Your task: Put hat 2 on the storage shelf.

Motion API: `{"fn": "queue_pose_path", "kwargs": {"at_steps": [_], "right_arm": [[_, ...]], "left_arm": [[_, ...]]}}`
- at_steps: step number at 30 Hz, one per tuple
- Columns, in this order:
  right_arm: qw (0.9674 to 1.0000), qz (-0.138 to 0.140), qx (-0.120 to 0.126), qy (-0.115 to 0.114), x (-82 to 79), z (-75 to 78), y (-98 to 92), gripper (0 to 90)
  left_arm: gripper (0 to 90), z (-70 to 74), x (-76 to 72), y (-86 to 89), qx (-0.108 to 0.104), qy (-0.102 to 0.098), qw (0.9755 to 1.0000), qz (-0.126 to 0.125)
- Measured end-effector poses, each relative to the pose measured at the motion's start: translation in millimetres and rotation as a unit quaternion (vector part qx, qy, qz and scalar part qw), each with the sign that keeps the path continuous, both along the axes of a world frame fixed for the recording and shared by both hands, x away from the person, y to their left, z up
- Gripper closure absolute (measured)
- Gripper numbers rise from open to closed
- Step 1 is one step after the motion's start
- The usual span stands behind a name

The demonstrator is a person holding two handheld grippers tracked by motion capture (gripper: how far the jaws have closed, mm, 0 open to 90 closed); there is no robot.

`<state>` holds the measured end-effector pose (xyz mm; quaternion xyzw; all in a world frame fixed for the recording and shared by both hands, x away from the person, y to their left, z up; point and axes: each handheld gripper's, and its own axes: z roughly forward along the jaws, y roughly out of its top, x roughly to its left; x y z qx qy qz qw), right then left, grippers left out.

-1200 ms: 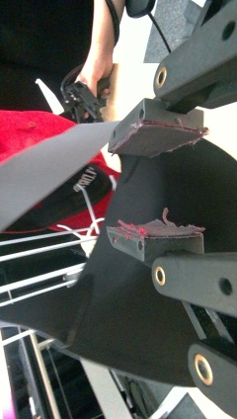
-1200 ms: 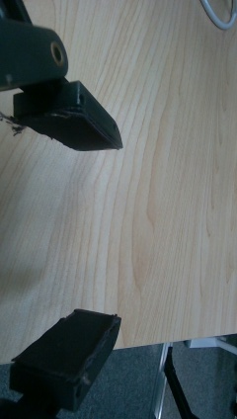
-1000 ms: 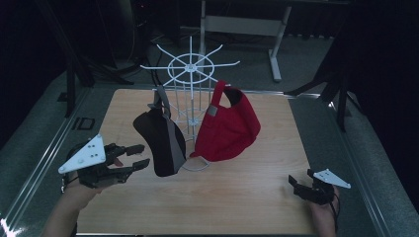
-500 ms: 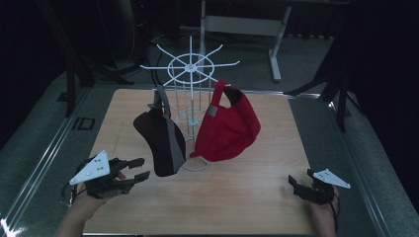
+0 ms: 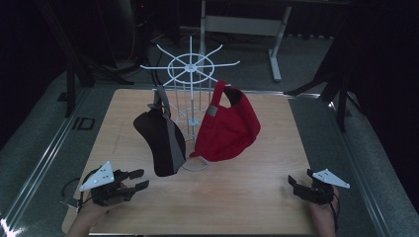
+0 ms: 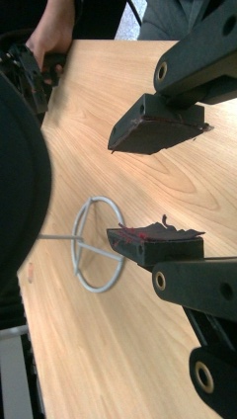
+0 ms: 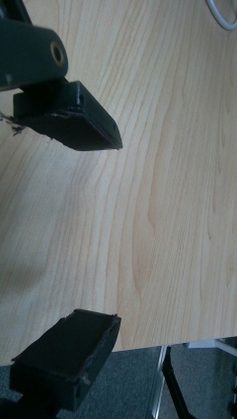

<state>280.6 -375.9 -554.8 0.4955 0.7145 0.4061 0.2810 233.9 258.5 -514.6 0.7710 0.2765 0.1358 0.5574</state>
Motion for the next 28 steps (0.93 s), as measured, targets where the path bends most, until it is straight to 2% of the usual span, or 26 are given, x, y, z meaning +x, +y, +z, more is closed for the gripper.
{"fn": "queue_pose_path", "kwargs": {"at_steps": [2,3,10,14,20,22,28], "right_arm": [[1.0,0.0,0.0,0.0,0.0,0.0,0.0,16.0],[1.0,0.0,0.0,0.0,0.1,0.0,0.1,16.0],[1.0,0.0,-0.002,0.0,-0.1,0.0,0.3,16.0],[1.0,-0.001,-0.003,-0.002,-0.4,0.0,0.8,16.0],[1.0,-0.001,-0.001,-0.002,-0.5,0.0,0.4,16.1],[1.0,-0.002,0.0,-0.002,-0.6,0.0,0.3,16.1],[1.0,-0.001,0.0,-0.003,-0.8,0.1,0.3,16.1]], "left_arm": [[53.8,-2.0,-0.1,0.1,0.0,0.003,1.0,0.001],[53.8,-5.9,-0.9,0.1,-0.004,0.01,0.9999,-0.002],[53.8,-16.2,-4.3,1.4,-0.012,0.016,0.9998,-0.005],[53.7,-20.7,-6.4,2.2,-0.007,0.018,0.9998,0.001],[53.7,-26.6,-9.3,6.6,0.015,0.022,0.9994,0.022],[53.7,-30.0,-9.4,8.4,0.014,0.026,0.9991,0.03],[53.7,-29.4,-9.8,9.7,0.02,0.024,0.9992,0.026]]}}
